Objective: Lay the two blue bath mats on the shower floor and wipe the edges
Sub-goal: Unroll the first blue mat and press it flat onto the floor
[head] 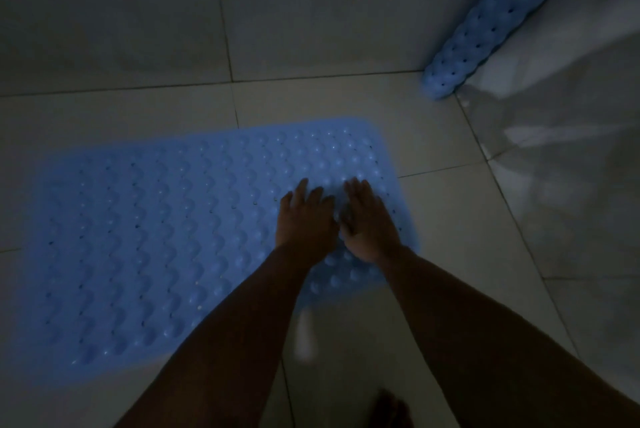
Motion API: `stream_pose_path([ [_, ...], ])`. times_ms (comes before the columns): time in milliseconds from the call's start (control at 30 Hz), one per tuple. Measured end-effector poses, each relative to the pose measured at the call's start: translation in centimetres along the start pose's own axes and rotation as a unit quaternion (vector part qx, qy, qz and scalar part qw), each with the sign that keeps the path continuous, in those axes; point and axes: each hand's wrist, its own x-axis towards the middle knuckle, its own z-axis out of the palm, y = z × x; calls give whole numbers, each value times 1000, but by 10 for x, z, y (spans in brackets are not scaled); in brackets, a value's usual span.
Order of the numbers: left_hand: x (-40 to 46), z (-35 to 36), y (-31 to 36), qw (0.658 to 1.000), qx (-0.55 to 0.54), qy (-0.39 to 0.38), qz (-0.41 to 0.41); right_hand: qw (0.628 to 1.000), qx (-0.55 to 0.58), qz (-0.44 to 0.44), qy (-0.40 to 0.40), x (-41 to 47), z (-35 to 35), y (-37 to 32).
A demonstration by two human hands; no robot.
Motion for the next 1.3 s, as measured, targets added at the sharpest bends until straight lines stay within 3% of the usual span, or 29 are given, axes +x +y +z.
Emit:
stream_pose_path([
  [133,-3,4,-11,1000,9,24,7,997,-80,16,13,-7,36,0],
  [367,-5,31,-30,997,17,74,20,997,-60,3,50,-5,45,2],
  [533,-5,33,-36,993,-10,114,-13,998,14,-2,-54,5,24,10],
  [633,3,22,-24,994,-18,97,-43,985,146,10,-93,30,-27,27],
  [733,20,17,6,996,-30,60,-58,983,181,20,12,52,-75,48],
  [833,31,32,40,997,-13,80,11,981,155,32,114,57,-92,64],
  [1067,47,96,104,988,22,30,153,979,87,-1,183,61,-71,103],
  [1300,49,111,102,987,12,24,158,976,74,-8,205,65,-43,122],
])
